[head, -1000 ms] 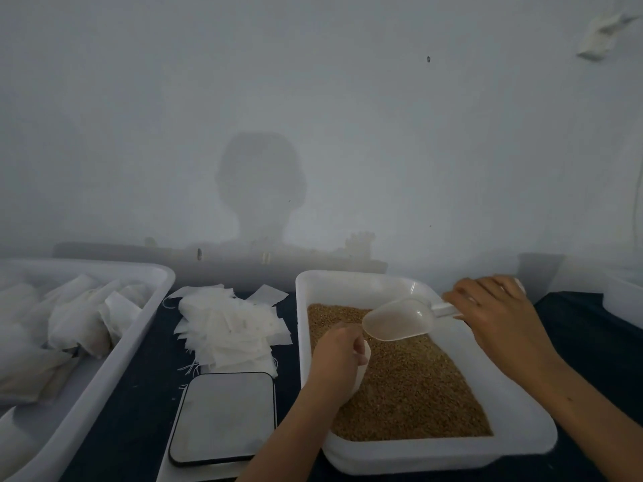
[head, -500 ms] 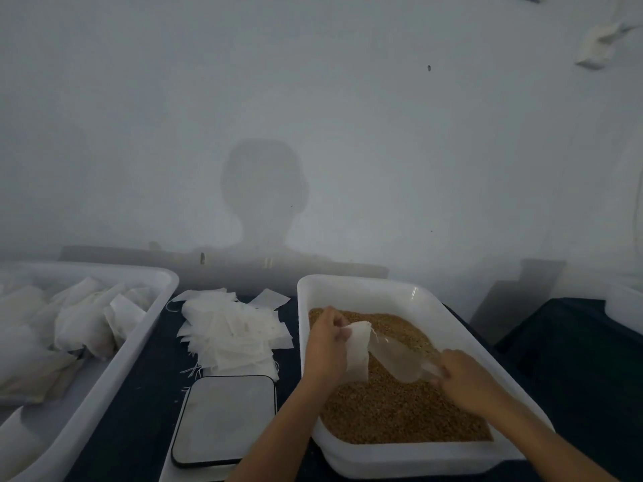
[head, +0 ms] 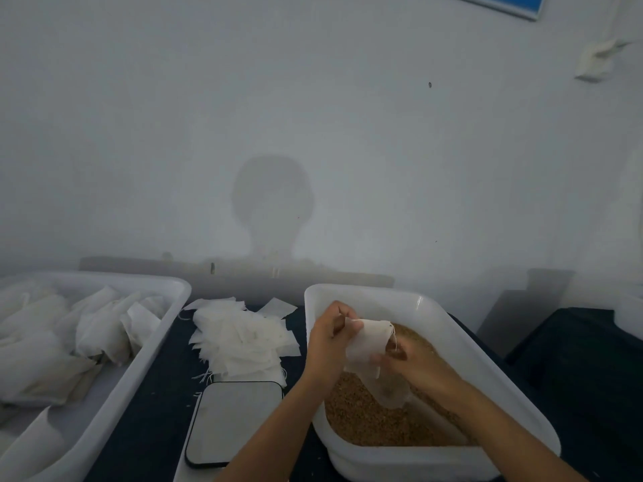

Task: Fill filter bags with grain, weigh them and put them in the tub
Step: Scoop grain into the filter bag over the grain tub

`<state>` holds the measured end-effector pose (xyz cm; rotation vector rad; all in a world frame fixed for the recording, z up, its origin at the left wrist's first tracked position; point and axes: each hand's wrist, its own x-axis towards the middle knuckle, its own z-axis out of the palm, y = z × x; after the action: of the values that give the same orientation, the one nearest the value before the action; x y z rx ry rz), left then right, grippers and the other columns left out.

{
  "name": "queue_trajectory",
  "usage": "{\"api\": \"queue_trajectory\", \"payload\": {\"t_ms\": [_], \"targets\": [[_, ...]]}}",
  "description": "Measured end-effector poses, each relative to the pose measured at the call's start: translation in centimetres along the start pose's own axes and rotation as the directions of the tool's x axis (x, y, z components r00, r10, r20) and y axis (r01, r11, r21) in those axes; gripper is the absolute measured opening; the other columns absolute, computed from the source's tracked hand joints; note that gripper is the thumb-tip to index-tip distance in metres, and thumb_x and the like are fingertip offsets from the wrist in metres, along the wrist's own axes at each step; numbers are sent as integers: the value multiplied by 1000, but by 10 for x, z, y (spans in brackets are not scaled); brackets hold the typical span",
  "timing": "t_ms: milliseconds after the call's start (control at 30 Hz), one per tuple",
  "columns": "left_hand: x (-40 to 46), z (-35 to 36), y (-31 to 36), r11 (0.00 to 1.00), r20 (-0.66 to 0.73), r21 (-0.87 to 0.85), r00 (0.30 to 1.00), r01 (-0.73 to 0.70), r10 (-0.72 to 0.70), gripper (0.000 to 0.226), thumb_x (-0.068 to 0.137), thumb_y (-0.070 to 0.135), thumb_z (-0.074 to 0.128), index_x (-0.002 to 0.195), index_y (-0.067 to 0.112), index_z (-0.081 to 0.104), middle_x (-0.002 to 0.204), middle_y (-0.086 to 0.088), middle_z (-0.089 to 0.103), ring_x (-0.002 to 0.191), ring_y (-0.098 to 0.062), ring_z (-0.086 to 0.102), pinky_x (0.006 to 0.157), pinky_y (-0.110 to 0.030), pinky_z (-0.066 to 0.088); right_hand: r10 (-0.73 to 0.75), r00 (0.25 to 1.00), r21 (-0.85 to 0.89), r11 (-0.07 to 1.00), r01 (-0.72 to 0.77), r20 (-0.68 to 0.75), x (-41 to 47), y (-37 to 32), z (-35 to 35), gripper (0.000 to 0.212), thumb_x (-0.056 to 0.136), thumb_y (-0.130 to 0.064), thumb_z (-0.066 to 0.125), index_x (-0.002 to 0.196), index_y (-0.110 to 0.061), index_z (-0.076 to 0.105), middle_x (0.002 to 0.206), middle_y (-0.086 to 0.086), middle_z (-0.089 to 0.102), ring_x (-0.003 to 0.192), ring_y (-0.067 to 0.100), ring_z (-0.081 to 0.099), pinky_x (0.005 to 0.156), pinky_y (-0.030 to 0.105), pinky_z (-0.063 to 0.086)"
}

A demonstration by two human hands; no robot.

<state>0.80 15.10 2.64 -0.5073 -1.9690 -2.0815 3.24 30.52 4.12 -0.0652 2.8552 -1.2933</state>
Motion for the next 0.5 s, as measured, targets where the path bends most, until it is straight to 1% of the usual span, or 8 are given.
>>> {"api": "queue_trajectory", "payload": {"t_ms": [33,100,167,233,300,367,433,500], "targets": [[0,-3,6,999,7,-9,999,-38,38,22,89,1,56,75,17,52,70,9,56,68,-4,50,61,-12,40,-14,1000,145,989,17,-24,-1,-8,4,23,85,-29,67,107,-22,61,107,-5,68,96,11,63,75,20,52],[0,-12,17,995,1,-24,996,-94,94,19,89,1,56,77,16,54,75,5,63,74,-7,57,62,-13,44,-5,994,311,950,38,-109,-3,-22,12,12,84,-27,68,94,-21,67,88,-5,73,85,11,68,71,21,54],[1,-24,28,988,-17,-52,989,-148,147,14,89,-1,56,82,11,55,79,4,70,78,-10,63,66,-18,48,-17,981,398,913,95,-194,-4,-33,22,3,84,-24,68,83,-22,69,79,-3,74,80,13,69,73,28,55],[0,-40,36,985,-59,-50,985,-167,164,12,89,1,57,92,12,53,80,10,70,78,-7,64,67,-17,49,-55,972,451,879,154,-226,-6,-49,33,6,85,-20,66,81,-19,70,73,-4,73,72,11,68,61,21,55],[-6,-58,37,994,-107,-13,988,-111,109,22,88,11,62,101,20,47,89,9,67,82,-6,63,65,-12,49,-84,979,506,846,169,-186,-9,-65,45,9,86,-16,64,88,-11,71,77,-2,74,73,12,69,58,20,54],[-17,-76,33,998,-113,50,992,-44,49,30,84,22,67,106,21,47,99,7,63,87,-4,61,64,-12,51,-72,987,539,830,140,-146,-9,-79,58,15,87,-18,64,97,-8,70,90,6,73,85,21,69,71,33,59],[-30,-92,27,990,-104,132,992,-51,65,21,83,27,68,97,22,54,91,12,63,79,-1,60,61,-13,50,-33,988,537,837,109,-150,-9,-92,73,15,88,-19,63,98,-10,69,93,8,71,87,22,67,74,36,59],[-42,-106,23,979,-122,187,986,-86,110,13,85,24,66,78,25,55,70,16,60,65,1,55,58,-13,43,-11,985,498,862,97,-173,-9,-103,90,10,89,-21,63,88,-12,68,87,6,69,82,20,65,74,37,59]]}}
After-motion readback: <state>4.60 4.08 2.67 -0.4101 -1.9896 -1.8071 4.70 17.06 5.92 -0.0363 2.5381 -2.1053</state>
